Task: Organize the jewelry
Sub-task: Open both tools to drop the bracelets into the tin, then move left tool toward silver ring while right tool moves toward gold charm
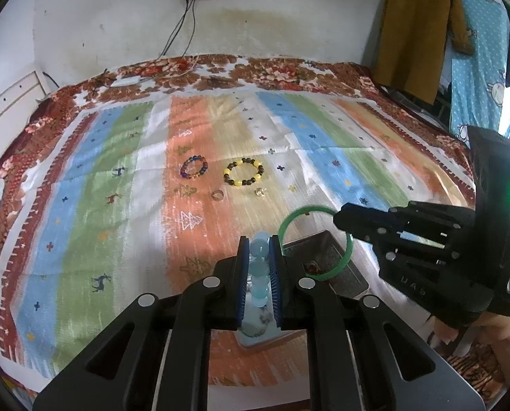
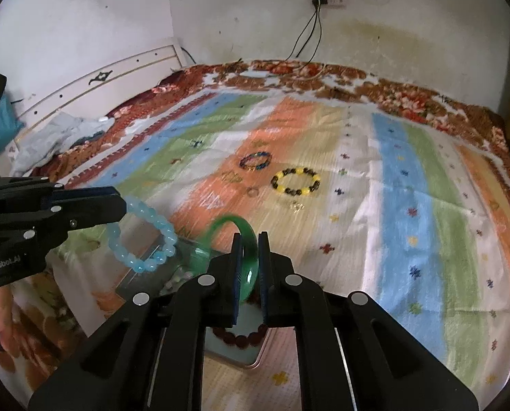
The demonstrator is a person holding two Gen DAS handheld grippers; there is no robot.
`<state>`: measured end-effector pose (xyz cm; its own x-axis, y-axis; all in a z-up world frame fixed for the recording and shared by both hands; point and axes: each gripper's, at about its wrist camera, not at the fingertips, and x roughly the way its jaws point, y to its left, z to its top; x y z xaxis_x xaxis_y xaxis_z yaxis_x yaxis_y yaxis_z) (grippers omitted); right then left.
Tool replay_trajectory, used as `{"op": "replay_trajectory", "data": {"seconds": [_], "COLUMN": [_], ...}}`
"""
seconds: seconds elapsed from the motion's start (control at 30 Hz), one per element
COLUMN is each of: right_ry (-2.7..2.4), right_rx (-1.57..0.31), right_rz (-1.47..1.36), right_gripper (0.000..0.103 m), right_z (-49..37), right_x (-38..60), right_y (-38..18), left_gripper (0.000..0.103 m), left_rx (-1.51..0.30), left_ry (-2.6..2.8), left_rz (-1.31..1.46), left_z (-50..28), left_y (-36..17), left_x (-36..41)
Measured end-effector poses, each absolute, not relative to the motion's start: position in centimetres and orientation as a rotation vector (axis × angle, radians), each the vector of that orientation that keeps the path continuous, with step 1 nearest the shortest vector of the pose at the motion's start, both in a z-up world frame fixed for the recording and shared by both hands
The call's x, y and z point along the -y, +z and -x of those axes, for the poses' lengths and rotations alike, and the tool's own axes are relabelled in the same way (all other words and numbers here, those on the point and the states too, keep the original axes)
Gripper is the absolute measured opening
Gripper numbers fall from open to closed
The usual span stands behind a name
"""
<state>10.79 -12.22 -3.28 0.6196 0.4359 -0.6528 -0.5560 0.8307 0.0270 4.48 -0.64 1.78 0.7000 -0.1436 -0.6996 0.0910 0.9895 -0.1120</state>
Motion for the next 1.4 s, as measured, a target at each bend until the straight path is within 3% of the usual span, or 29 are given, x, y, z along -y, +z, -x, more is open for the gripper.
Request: {"op": "replay_trajectory", "data": {"seconds": [0.03, 0.1, 0.23, 0.47, 0.63, 1.4], "right_ry": [0.575, 0.577, 0.566, 0.542, 0.532, 0.521], "right_rx": [-0.704, -0.697, -0.717, -0.765, -0.817, -0.941], "right_rz": [0.183, 0.17, 0.148, 0.109, 0.074, 0.059], "right_gripper": [0.014, 0.031, 0.034, 0.048, 0.049, 0.058], "right_z": [-10.8, -10.8, -11.3, -12.8, -14.6, -21.9], "right_x": [12.2, 12.4, 12.8, 13.4, 13.8, 12.4], "right_y": [-3.3, -3.2, -3.3, -3.6, -4.2, -6.3], "left_gripper": [0.015, 0.02, 0.024, 0.04, 0.046, 0.052], "left_rx": [-0.787, -0.79, -0.782, -0.814, -0.856, -1.01], "left_ry": [-0.129, -0.122, -0.099, -0.061, -0.049, -0.069], "left_rz": [0.076, 0.083, 0.112, 0.151, 0.145, 0.172], "left_z": [-4.5, -4.6, -4.6, -5.7, -7.6, -18.1], "left_y": [1.8, 1.7, 1.9, 1.2, 0.4, -2.9], "left_x": [0.6, 0.3, -0.7, -2.1, -2.7, -3.9]}}
